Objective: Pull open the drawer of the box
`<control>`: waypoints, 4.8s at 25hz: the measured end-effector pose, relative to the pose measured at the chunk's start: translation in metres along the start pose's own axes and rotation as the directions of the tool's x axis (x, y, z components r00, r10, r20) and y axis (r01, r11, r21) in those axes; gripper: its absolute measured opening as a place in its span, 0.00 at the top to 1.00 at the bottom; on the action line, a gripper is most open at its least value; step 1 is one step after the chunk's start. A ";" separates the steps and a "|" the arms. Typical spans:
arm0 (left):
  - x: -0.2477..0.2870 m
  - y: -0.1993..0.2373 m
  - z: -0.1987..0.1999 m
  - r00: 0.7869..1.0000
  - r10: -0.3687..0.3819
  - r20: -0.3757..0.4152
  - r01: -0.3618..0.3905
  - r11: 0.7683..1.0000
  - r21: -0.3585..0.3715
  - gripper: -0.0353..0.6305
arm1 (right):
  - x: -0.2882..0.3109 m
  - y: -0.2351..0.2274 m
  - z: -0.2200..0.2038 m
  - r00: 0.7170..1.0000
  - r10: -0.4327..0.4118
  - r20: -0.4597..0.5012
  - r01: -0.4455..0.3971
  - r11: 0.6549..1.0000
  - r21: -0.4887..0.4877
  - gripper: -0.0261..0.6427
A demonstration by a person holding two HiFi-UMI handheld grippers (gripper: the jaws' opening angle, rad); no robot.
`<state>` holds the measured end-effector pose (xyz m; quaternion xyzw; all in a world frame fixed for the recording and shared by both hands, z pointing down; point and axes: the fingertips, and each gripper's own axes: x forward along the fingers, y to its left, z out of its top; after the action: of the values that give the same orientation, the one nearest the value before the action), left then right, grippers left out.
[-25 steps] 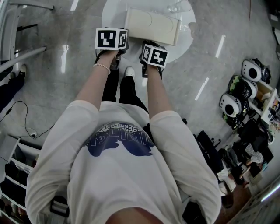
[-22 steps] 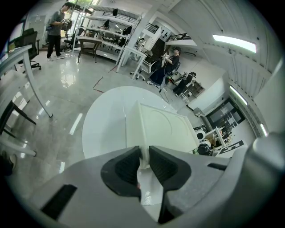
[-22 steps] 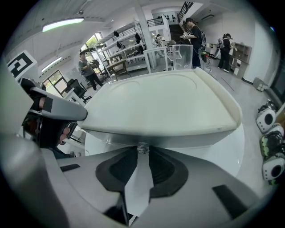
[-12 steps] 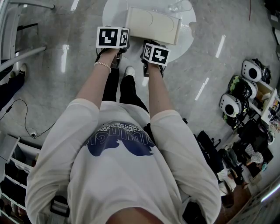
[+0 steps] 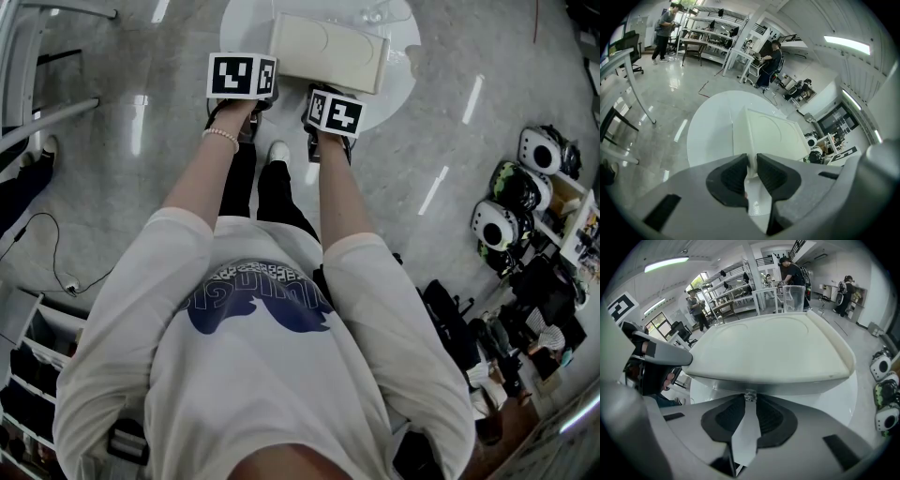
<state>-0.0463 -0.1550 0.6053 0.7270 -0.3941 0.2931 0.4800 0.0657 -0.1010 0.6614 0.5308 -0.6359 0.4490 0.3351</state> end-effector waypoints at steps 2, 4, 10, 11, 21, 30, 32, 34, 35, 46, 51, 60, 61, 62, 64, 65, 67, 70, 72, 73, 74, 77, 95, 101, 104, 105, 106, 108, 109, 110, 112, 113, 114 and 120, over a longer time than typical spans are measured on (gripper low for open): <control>0.001 0.000 0.000 1.000 0.000 -0.001 0.000 1.000 0.000 0.84 | 0.000 0.000 0.000 1.000 -0.001 0.000 0.001 1.000 0.002 0.86; 0.001 0.000 0.001 1.000 0.000 -0.001 0.000 1.000 -0.001 0.84 | 0.000 0.000 -0.001 1.000 0.000 -0.001 0.000 1.000 0.004 0.86; 0.003 -0.001 0.001 1.000 0.002 -0.001 -0.002 1.000 -0.004 0.84 | -0.002 0.000 -0.007 1.000 0.001 0.001 -0.001 1.000 0.010 0.86; 0.003 -0.001 0.001 1.000 0.002 -0.001 -0.002 1.000 -0.004 0.84 | -0.002 0.000 -0.008 1.000 0.000 0.001 0.000 1.000 0.011 0.86; 0.003 0.000 0.001 1.000 0.004 0.000 -0.004 1.000 -0.012 0.84 | -0.006 0.001 -0.018 1.000 0.002 0.000 -0.002 1.000 0.017 0.86; 0.002 0.000 0.001 1.000 0.000 0.000 0.000 1.000 -0.017 0.84 | -0.009 0.004 -0.024 1.000 0.002 0.001 -0.002 1.000 0.020 0.86; 0.002 0.000 0.001 1.000 0.001 0.000 -0.001 1.000 -0.017 0.84 | -0.010 0.004 -0.025 1.000 0.003 0.000 -0.003 1.000 0.021 0.86; 0.002 -0.001 0.001 1.000 0.001 0.000 -0.001 1.000 -0.017 0.84 | -0.011 0.004 -0.027 1.000 0.005 -0.001 -0.004 1.000 0.021 0.86; 0.002 -0.001 0.001 1.000 0.001 0.000 -0.001 1.000 -0.016 0.84 | -0.011 0.004 -0.028 1.000 0.005 -0.002 -0.005 1.000 0.019 0.86; 0.002 0.000 0.001 1.000 0.005 0.001 -0.005 1.000 -0.020 0.84 | -0.014 0.006 -0.039 1.000 0.013 -0.007 -0.013 1.000 0.008 0.86; 0.002 0.000 0.001 1.000 0.007 0.006 -0.007 1.000 -0.023 0.84 | -0.016 0.007 -0.043 1.000 0.017 -0.009 -0.016 1.000 0.008 0.86; 0.001 0.002 0.001 1.000 0.009 0.004 -0.009 1.000 -0.025 0.84 | -0.020 0.010 -0.053 1.000 0.024 -0.014 -0.024 1.000 0.005 0.86; 0.002 0.002 0.001 1.000 0.009 0.004 -0.009 1.000 -0.026 0.84 | -0.020 0.011 -0.054 1.000 0.025 -0.014 -0.024 1.000 0.006 0.86; 0.001 0.002 0.001 1.000 0.009 0.004 -0.008 1.000 -0.026 0.84 | -0.021 0.011 -0.056 1.000 0.026 -0.014 -0.026 1.000 0.008 0.86; 0.000 0.001 0.002 1.000 0.009 0.004 -0.009 1.000 -0.026 0.84 | -0.022 0.012 -0.057 0.999 0.029 -0.014 -0.028 1.000 0.012 0.86; 0.000 0.001 0.003 1.000 0.008 0.005 -0.008 1.000 -0.027 0.84 | -0.023 0.012 -0.058 0.999 0.030 -0.014 -0.030 0.999 0.012 0.86; -0.001 0.000 0.003 1.000 0.007 0.006 -0.007 0.999 -0.032 0.84 | -0.025 0.013 -0.059 0.999 0.034 -0.016 -0.034 0.999 0.009 0.86; -0.002 0.000 0.003 1.000 0.008 0.006 -0.008 0.999 -0.034 0.84 | -0.027 0.014 -0.061 0.999 0.036 -0.016 -0.036 0.999 0.006 0.86; -0.001 0.001 0.003 1.000 0.010 0.009 -0.009 0.999 -0.034 0.84 | -0.027 0.014 -0.062 0.999 0.036 -0.015 -0.036 0.999 0.006 0.86; -0.001 0.001 0.003 1.000 0.010 0.010 -0.010 0.999 -0.034 0.84 | -0.026 0.014 -0.062 0.999 0.036 -0.015 -0.036 0.999 0.007 0.86; -0.001 0.001 0.003 1.000 0.011 0.010 -0.011 0.999 -0.035 0.84 | -0.026 0.014 -0.063 0.999 0.037 -0.016 -0.037 0.999 0.006 0.86; -0.001 0.001 0.002 1.000 0.012 0.008 -0.012 0.999 -0.037 0.84 | -0.027 0.014 -0.065 0.999 0.039 -0.021 -0.039 0.999 0.004 0.86; -0.005 0.001 0.002 1.000 0.020 0.014 -0.019 0.999 -0.046 0.84 | -0.036 0.022 -0.091 0.997 0.052 -0.050 -0.053 0.999 -0.002 0.86; -0.006 0.001 0.003 1.000 0.023 0.016 -0.022 0.999 -0.046 0.84 | -0.040 0.025 -0.109 0.995 0.065 -0.073 -0.065 0.998 0.001 0.86; -0.006 0.001 0.004 1.000 0.025 0.018 -0.024 0.999 -0.046 0.84 | -0.041 0.026 -0.107 0.995 0.070 -0.066 -0.070 0.998 -0.003 0.86; -0.006 0.001 0.005 0.999 0.027 0.019 -0.026 0.999 -0.046 0.84 | -0.041 0.026 -0.107 0.995 0.072 -0.064 -0.073 0.997 -0.005 0.86; -0.006 0.002 0.005 0.999 0.028 0.019 -0.027 0.999 -0.046 0.84 | -0.041 0.027 -0.107 0.995 0.075 -0.063 -0.076 0.997 -0.005 0.86; -0.006 0.002 0.005 0.999 0.030 0.019 -0.029 0.999 -0.045 0.84 | -0.040 0.026 -0.107 0.995 0.074 -0.062 -0.074 0.997 -0.004 0.86; -0.006 0.002 0.004 0.999 0.031 0.018 -0.030 0.999 -0.046 0.84 | -0.040 0.025 -0.108 0.995 0.071 -0.064 -0.071 0.997 -0.005 0.86; -0.006 0.002 0.004 0.999 0.032 0.019 -0.031 0.998 -0.046 0.84 | -0.040 0.025 -0.108 0.995 0.069 -0.066 -0.070 0.998 -0.007 0.86; -0.005 0.002 0.003 0.999 0.034 0.019 -0.033 0.998 -0.045 0.84 | -0.038 0.024 -0.109 0.995 0.071 -0.068 -0.072 0.997 -0.009 0.86; -0.005 0.002 0.003 0.999 0.035 0.020 -0.034 0.998 -0.044 0.84 | -0.037 0.024 -0.110 0.995 0.075 -0.067 -0.076 0.997 -0.008 0.86; -0.004 0.002 0.003 0.999 0.035 0.020 -0.034 0.998 -0.043 0.84 | -0.035 0.025 -0.110 0.995 0.079 -0.066 -0.080 0.997 -0.008 0.86; -0.006 0.002 0.007 0.999 0.038 0.024 -0.037 0.998 -0.042 0.84 | -0.035 0.022 -0.107 0.994 0.069 -0.080 -0.071 0.997 -0.016 0.86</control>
<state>-0.0510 -0.1599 0.5991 0.7128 -0.4196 0.2847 0.4847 0.0466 0.0120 0.6654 0.4867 -0.6444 0.4753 0.3491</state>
